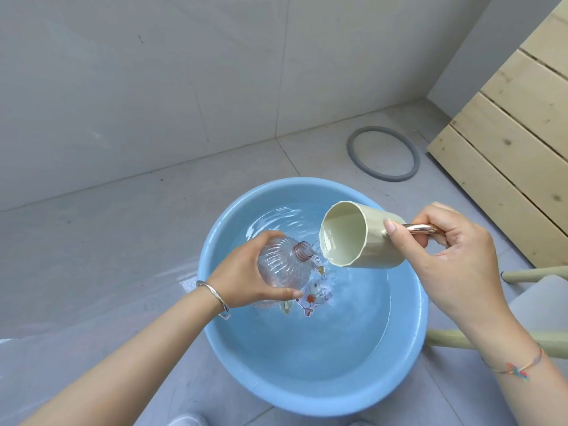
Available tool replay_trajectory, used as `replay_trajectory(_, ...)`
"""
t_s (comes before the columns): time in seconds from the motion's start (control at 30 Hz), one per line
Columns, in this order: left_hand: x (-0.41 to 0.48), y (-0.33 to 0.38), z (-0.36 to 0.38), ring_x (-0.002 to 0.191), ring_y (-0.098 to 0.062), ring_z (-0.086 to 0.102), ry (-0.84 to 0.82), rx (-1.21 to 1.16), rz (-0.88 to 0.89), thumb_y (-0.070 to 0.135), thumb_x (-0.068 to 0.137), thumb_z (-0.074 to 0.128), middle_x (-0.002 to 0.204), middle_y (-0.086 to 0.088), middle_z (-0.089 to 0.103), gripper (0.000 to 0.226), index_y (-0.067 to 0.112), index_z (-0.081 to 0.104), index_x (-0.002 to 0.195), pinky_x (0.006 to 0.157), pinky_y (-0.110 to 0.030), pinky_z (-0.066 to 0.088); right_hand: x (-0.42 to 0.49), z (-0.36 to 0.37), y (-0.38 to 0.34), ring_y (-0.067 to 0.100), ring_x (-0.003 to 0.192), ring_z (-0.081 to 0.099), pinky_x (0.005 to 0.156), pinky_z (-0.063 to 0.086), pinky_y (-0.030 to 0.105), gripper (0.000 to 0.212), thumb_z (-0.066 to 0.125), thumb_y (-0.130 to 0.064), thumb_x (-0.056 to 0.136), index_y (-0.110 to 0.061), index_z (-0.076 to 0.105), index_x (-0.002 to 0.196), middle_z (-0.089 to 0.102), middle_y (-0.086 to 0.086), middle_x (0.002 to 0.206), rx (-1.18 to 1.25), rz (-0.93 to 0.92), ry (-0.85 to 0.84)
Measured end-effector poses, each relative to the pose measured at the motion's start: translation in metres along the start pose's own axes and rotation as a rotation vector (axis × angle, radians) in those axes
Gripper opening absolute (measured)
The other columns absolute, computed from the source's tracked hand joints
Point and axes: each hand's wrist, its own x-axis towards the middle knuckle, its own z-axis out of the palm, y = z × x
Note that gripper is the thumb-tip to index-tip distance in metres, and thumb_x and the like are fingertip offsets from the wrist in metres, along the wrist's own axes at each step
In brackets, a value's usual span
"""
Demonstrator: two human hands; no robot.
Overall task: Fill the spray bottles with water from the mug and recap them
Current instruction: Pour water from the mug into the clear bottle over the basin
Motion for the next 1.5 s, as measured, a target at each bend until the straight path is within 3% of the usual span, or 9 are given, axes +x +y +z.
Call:
replay_trajectory(0.1,0.0,0.001,0.001,0.116,0.005,0.047,-0.007,0.011,-0.005,0.056,0.054,0.087,0.128,0.026,0.05,0.093,0.037,0.041,0.133,0.097,-0.014,0.035,0.001,0.0,-0.001,0.012,0.065,0.044,0.062,0.033,0.014,0.037,0.066,-0.028,0.081,-0.01,0.044,0.057,0.044,0.001,0.067,-0.034,-0.031,0.002)
replay_trajectory(0.3,0.001,0.002,0.003,0.114,0.005,0.048,-0.019,0.009,-0.016,0.057,0.054,0.087,0.122,0.03,0.05,0.092,0.038,0.042,0.131,0.093,-0.013,0.035,0.003,0.0,-0.005,0.014,0.067,0.042,0.062,0.032,0.018,0.04,0.061,-0.036,0.082,-0.011,0.042,0.058,0.04,0.002,0.061,-0.11,-0.12,0.009)
replay_trajectory(0.5,0.001,0.001,0.004,0.11,0.005,0.05,-0.015,0.013,-0.02,0.056,0.054,0.087,0.122,0.027,0.053,0.091,0.037,0.042,0.131,0.089,-0.009,0.035,0.004,0.002,-0.008,0.012,0.066,0.039,0.063,0.029,0.025,0.039,0.062,-0.033,0.082,-0.011,0.04,0.059,0.04,-0.003,0.059,-0.193,-0.19,0.004)
replay_trajectory(0.73,0.001,-0.002,0.005,0.113,0.004,0.05,-0.013,0.015,-0.023,0.058,0.053,0.087,0.123,0.026,0.053,0.092,0.037,0.042,0.131,0.096,-0.016,0.039,0.005,0.008,-0.009,0.017,0.064,0.033,0.072,0.03,0.017,0.039,0.061,-0.033,0.083,-0.01,0.041,0.058,0.039,-0.001,0.058,-0.26,-0.269,0.021)
replay_trajectory(0.97,0.001,-0.002,0.006,0.114,0.004,0.049,-0.009,0.016,-0.024,0.058,0.053,0.086,0.123,0.027,0.051,0.093,0.037,0.041,0.132,0.096,-0.014,0.036,0.005,0.01,-0.014,0.015,0.064,0.028,0.07,0.025,0.025,0.035,0.061,-0.031,0.084,-0.015,0.041,0.06,0.033,-0.005,0.06,-0.295,-0.336,0.016)
replay_trajectory(1.13,0.003,-0.004,0.007,0.115,0.001,0.051,0.0,0.012,-0.028,0.059,0.053,0.087,0.124,0.026,0.053,0.093,0.039,0.041,0.131,0.1,-0.021,0.04,0.007,0.013,-0.017,0.014,0.065,0.026,0.073,0.026,0.021,0.033,0.062,-0.028,0.084,-0.015,0.042,0.061,0.029,-0.008,0.063,-0.333,-0.398,0.024)
replay_trajectory(1.5,0.002,-0.005,0.009,0.111,0.002,0.053,0.004,-0.008,-0.031,0.067,0.047,0.083,0.122,0.027,0.054,0.097,0.041,0.041,0.13,0.095,-0.019,0.041,0.005,0.018,-0.022,0.017,0.066,0.031,0.077,0.022,0.025,0.033,0.062,-0.024,0.086,-0.01,0.047,0.06,0.038,-0.002,0.061,-0.411,-0.565,0.03)
